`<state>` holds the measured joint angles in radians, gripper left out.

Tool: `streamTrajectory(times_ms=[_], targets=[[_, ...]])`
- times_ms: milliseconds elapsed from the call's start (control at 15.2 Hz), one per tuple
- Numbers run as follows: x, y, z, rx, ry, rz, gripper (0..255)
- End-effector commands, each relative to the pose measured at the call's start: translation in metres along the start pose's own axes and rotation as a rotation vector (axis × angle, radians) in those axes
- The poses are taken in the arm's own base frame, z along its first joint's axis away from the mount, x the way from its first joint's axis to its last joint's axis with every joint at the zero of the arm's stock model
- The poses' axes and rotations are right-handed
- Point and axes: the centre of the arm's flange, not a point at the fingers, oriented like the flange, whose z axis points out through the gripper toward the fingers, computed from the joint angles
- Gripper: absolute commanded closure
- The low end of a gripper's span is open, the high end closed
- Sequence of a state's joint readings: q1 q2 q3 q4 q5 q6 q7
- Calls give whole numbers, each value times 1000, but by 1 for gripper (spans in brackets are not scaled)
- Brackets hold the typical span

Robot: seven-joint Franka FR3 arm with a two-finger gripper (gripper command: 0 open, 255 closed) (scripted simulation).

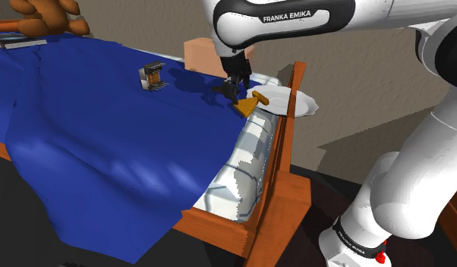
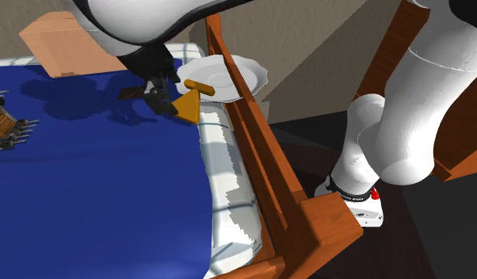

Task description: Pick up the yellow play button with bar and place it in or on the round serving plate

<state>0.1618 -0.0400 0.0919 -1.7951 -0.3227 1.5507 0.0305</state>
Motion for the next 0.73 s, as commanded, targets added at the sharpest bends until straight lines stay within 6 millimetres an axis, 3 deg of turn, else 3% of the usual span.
streamTrajectory(times_ms=[0,330,660], targets=[[2,-4,10,-6,-3,1,0],[2,-4,39,-6,-3,1,0],[2,-4,39,-6,-3,1,0]])
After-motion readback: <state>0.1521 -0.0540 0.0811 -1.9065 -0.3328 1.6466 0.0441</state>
